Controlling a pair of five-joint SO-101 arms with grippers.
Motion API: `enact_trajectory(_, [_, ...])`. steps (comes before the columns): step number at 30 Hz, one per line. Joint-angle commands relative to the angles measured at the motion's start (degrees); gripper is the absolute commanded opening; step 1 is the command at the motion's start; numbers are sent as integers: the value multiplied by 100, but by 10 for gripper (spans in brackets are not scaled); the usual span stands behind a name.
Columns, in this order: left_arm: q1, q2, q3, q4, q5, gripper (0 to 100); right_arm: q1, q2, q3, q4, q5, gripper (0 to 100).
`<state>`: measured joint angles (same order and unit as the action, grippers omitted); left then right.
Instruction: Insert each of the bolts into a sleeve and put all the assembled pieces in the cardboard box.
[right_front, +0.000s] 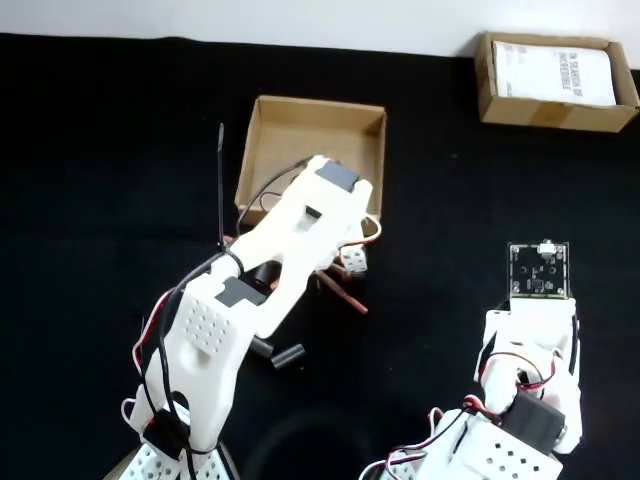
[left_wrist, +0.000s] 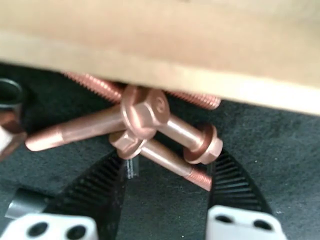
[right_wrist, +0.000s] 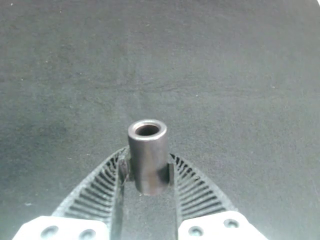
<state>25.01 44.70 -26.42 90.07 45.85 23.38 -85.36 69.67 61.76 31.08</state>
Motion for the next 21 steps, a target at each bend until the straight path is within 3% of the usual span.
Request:
enact_trajectory(1, [-251, -48, -57, -141, 352, 220, -136, -22, -13, -110, 53, 6])
enact_trajectory(6, [-497, -189, -66, -185, 404, 191, -198, -22, -13, -119, 44, 6])
enact_trajectory(10, [-778, -233, -66, -281, 360, 8, -189, -22, -13, -119, 44, 6])
enact_trajectory(15, [-752, -233, -57, -246, 299, 20, -171, -22, 251, -330, 44, 6])
enact_trajectory(21, [-136, -242, -66, 316, -290, 8, -171, -22, 312, -382, 44, 6])
